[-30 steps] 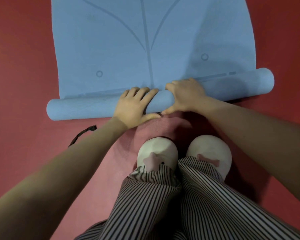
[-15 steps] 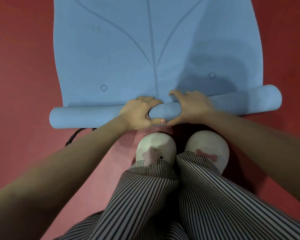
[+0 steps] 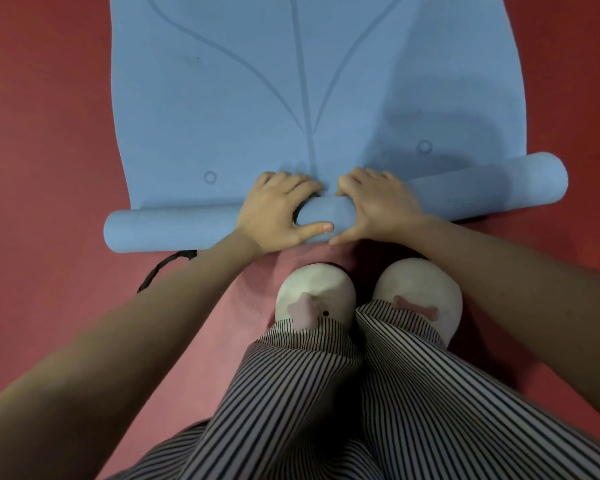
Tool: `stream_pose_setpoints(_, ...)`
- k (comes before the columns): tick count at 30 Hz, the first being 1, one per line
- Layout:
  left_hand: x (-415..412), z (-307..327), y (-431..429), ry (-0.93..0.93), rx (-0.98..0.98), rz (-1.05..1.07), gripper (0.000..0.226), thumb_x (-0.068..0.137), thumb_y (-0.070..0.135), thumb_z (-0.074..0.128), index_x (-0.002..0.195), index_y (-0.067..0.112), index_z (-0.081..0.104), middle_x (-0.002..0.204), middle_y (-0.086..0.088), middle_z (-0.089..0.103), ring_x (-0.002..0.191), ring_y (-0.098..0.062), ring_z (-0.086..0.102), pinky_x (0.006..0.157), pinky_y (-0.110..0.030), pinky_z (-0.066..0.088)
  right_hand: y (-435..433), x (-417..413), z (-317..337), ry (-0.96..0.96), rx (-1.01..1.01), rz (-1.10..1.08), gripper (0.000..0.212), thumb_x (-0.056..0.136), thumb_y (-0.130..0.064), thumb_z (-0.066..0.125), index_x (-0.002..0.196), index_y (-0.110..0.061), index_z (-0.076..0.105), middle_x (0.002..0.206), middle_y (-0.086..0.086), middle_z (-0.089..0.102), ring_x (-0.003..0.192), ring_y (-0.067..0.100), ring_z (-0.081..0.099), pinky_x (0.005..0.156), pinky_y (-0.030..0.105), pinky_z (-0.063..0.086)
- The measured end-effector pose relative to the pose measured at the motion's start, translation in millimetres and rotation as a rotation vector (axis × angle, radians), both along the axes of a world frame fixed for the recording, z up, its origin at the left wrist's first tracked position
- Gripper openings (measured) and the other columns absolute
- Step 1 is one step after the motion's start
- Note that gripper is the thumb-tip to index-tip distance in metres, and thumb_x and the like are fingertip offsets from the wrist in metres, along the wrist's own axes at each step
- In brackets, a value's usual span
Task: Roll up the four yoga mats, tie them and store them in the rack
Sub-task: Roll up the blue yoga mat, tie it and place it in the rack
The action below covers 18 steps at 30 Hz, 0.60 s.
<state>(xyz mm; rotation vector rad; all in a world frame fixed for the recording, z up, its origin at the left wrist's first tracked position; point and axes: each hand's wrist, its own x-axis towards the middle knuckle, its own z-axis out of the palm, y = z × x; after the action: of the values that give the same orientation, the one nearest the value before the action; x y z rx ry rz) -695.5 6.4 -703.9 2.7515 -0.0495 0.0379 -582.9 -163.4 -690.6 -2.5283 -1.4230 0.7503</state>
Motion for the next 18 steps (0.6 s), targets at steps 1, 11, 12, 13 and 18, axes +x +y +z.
stream_pose_setpoints(1,-4.0,-2.2,-3.0,-0.084,0.030,0.028,0.058,0.081,0.065,0.050,0.106,0.017,0.069,0.099,-0.001,0.067,0.088,-0.020,0.054,0.084,-0.032,0.033,2.2,2.3,1.5,0.018,0.000,-0.006,0.070,0.060,-0.065,0.073,0.107,-0.019,0.049,0.111,0.002,0.050,0.106,0.022,0.048,0.086,0.034,0.030)
stream_pose_setpoints(11,-22.0,-6.0,-19.6,-0.020,0.131,0.278,0.061,0.082,0.069,0.044,0.115,0.022,0.066,0.107,0.004,0.068,0.097,-0.021,0.061,0.085,-0.035,0.031,12.4,16.6,6.0,0.133,-0.018,-0.064,0.057,0.058,-0.062,0.077,0.094,-0.025,0.050,0.094,-0.006,0.052,0.091,0.018,0.051,0.072,0.029,0.029)
stream_pose_setpoints(12,-18.2,-5.2,-17.0,-0.003,0.128,0.279,0.060,0.082,0.068,0.044,0.114,0.023,0.067,0.105,0.005,0.068,0.095,-0.021,0.062,0.084,-0.035,0.032,14.1,19.6,7.3,0.160,-0.033,-0.076,0.058,0.058,-0.062,0.077,0.094,-0.025,0.051,0.095,-0.005,0.054,0.090,0.019,0.051,0.071,0.030,0.031)
stream_pose_setpoints(13,-15.3,-4.8,-15.3,0.007,0.120,0.283,0.058,0.082,0.068,0.044,0.112,0.024,0.068,0.103,0.005,0.069,0.093,-0.022,0.062,0.084,-0.034,0.033,16.1,22.4,8.4,0.176,-0.047,-0.081,0.059,0.057,-0.063,0.076,0.095,-0.025,0.053,0.098,-0.003,0.057,0.091,0.020,0.053,0.071,0.031,0.034)
stream_pose_setpoints(18,2.6,2.1,-5.2,0.097,0.071,0.278,0.065,0.080,0.070,0.035,0.109,0.023,0.069,0.098,0.002,0.069,0.094,-0.024,0.062,0.086,-0.036,0.036,11.7,21.4,5.5,-0.038,-0.013,-0.033,0.072,0.068,-0.071,0.061,0.113,-0.015,0.058,0.108,0.007,0.062,0.101,0.028,0.058,0.085,0.037,0.033)
